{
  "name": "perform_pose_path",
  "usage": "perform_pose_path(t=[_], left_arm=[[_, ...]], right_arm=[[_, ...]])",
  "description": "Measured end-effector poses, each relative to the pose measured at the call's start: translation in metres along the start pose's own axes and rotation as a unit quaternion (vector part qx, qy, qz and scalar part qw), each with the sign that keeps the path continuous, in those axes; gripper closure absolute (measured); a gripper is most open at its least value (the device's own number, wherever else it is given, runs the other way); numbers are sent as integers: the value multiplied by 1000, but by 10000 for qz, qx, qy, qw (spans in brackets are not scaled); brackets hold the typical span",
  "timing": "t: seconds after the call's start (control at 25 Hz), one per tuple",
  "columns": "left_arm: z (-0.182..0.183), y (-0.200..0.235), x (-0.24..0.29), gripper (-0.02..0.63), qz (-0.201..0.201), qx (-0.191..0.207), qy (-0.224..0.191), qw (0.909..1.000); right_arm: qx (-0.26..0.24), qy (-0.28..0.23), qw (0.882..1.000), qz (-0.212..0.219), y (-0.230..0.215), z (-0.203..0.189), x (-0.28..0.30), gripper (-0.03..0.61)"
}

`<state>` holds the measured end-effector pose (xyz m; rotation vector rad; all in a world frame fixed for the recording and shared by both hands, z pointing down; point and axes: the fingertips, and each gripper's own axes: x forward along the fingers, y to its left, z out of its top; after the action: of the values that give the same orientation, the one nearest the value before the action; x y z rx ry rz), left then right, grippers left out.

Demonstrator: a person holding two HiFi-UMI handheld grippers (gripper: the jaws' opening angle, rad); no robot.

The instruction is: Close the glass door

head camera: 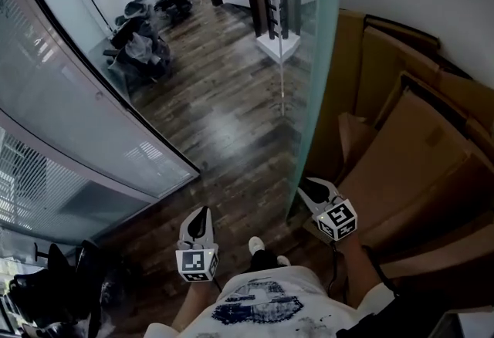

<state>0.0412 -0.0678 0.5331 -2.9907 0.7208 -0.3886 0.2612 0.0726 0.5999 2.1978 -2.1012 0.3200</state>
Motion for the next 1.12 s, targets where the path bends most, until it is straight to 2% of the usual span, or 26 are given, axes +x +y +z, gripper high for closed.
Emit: perform_pose_path(t=[0.12,0.2,0.24,0.36,0.56,0.68,0.8,0.88,1.12], left_arm=[[1,7,5,614,-8,28,22,10000],[-2,15,5,614,2,20,77,10000],[-4,18,5,614,8,12,109,9999],[-8,25,6,614,25,-13,185,9998],[-8,27,13,614,-6,30,216,9998],[-9,24,19,614,-43,51,246,9997],[-11,24,21,614,-56,53,269,9996],[-12,26,20,614,-29,38,288,9996],[-20,33,16,614,100,-35,360,9993]], right_arm=[[182,4,9994,303,-9,1,10,464],[361,65,9971,662,-7,2,18,416],[427,126,9955,831,-5,3,21,352],[497,261,9926,1081,-7,3,30,319],[577,301,9883,1380,-7,5,34,319],[608,287,9831,1702,-1,9,36,336],[477,406,9786,1961,6,9,42,344],[356,520,9787,1954,5,7,46,342],[-102,482,9822,1811,7,12,50,406]])
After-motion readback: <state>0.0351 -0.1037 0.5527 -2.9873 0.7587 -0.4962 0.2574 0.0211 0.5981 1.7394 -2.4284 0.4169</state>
